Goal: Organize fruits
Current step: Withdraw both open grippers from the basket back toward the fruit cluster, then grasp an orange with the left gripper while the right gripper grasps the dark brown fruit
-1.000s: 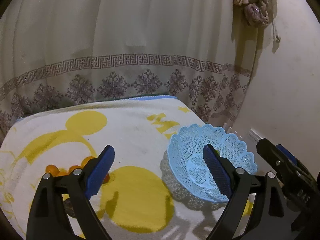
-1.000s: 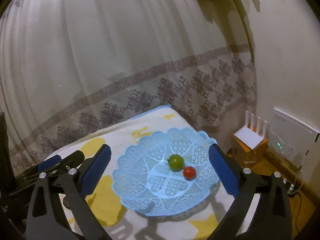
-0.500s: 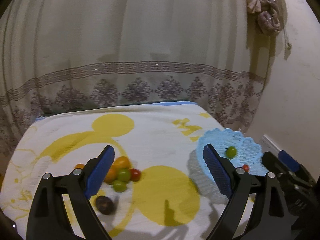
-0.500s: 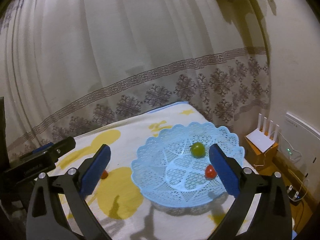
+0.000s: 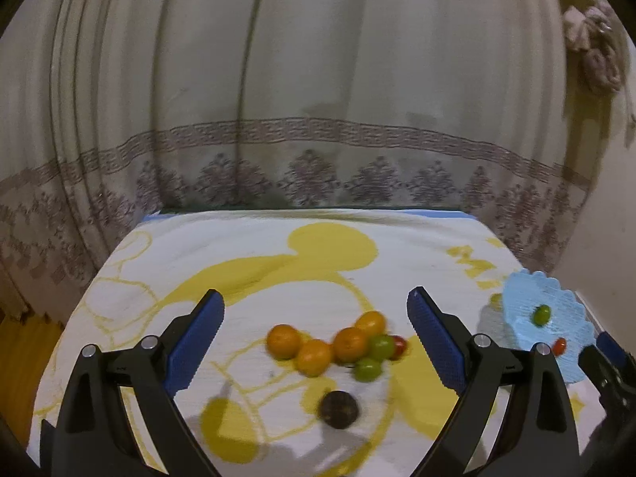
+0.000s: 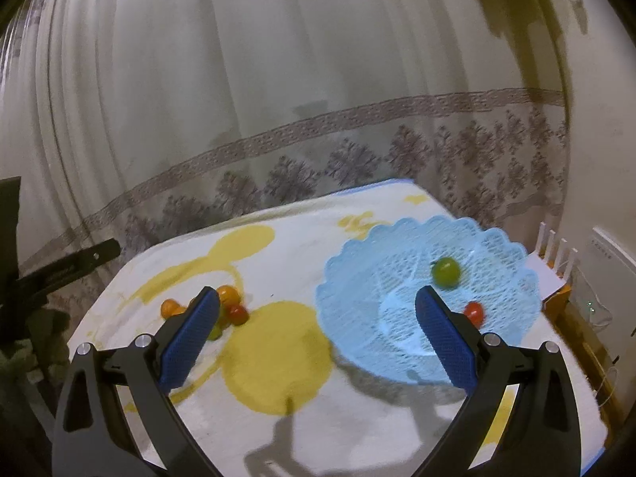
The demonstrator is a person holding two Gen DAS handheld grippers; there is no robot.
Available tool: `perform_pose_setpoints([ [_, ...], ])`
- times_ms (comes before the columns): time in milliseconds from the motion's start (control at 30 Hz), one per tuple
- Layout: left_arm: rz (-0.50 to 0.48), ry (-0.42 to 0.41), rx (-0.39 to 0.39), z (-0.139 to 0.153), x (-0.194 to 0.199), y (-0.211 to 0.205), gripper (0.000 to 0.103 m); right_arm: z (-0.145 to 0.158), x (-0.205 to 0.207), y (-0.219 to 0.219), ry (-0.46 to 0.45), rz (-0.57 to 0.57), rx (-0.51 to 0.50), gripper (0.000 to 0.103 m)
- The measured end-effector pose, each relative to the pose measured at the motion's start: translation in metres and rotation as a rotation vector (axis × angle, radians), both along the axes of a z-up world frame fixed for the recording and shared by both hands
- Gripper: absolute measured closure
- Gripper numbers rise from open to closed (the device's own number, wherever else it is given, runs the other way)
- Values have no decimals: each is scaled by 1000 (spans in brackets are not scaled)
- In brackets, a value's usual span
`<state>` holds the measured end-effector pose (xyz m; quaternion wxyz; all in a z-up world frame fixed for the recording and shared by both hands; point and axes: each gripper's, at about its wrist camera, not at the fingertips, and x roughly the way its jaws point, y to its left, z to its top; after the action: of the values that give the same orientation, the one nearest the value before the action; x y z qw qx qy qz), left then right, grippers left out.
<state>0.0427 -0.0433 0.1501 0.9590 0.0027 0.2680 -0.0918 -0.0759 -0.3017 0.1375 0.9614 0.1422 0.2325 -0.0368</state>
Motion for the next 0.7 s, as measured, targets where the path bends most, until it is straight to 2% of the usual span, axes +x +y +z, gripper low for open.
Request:
perform_pose_setpoints([
  [200,28,53,-21,-12,21,16,10,5,9,28,16,60,-35,3],
  [433,72,142,-43,-33,57,34,10,-10,23,61,82,132,-43,3],
  [700,99,298,-66,-75,97,35,10,-30,45,87,154,196,-37,3],
])
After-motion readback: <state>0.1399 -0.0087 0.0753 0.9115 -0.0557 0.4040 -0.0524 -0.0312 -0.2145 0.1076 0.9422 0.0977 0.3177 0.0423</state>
